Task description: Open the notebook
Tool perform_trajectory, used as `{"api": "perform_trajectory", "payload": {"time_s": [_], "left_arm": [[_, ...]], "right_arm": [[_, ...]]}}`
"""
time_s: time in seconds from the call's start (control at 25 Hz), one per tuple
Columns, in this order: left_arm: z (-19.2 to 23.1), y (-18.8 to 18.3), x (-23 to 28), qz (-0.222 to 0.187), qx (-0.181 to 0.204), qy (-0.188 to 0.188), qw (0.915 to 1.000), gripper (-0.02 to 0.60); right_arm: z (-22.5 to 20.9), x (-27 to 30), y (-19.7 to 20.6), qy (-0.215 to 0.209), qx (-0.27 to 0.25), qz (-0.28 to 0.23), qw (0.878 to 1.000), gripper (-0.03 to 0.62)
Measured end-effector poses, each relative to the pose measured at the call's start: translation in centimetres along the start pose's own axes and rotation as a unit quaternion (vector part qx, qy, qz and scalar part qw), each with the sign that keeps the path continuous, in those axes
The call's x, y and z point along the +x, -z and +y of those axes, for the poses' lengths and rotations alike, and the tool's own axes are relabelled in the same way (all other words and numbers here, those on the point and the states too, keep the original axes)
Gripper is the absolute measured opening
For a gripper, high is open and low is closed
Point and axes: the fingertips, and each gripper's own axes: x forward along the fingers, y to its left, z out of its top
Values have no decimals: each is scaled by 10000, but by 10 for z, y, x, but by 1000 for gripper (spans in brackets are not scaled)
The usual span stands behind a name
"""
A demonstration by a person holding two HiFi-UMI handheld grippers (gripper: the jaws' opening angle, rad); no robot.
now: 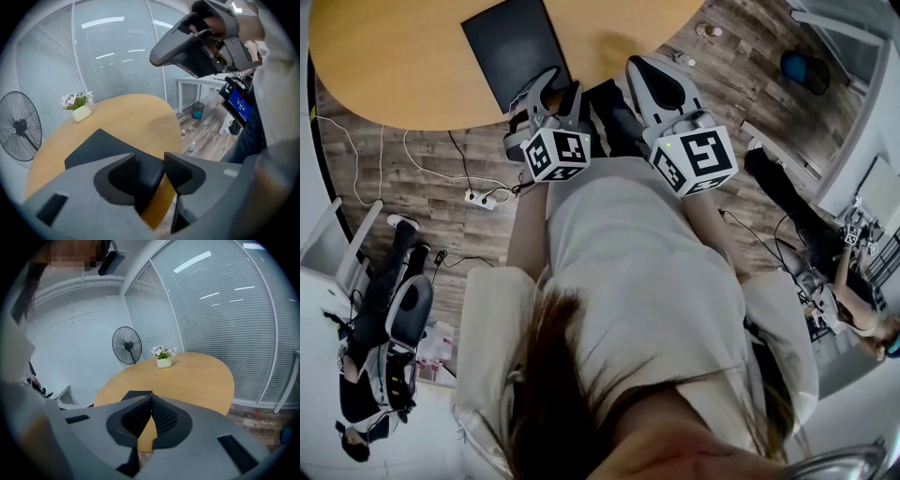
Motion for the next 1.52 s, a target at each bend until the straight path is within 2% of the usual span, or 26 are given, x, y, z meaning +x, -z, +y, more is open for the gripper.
{"api": "perform_trajectory", "payload": {"time_s": [0.56,0.96,1.52], "left_arm": [[0,-11,-14,-75,-197,104,9997,182],[5,-18,-23,-138,-324,113,9993,120],[13,-23,-39,-228,-549,8,9982,72]], "right_arm": [[3,-5,-6,7,-38,-99,9999,2],[5,3,-13,-27,-56,-130,9999,2],[16,12,-20,-132,-166,-163,9996,2]]}}
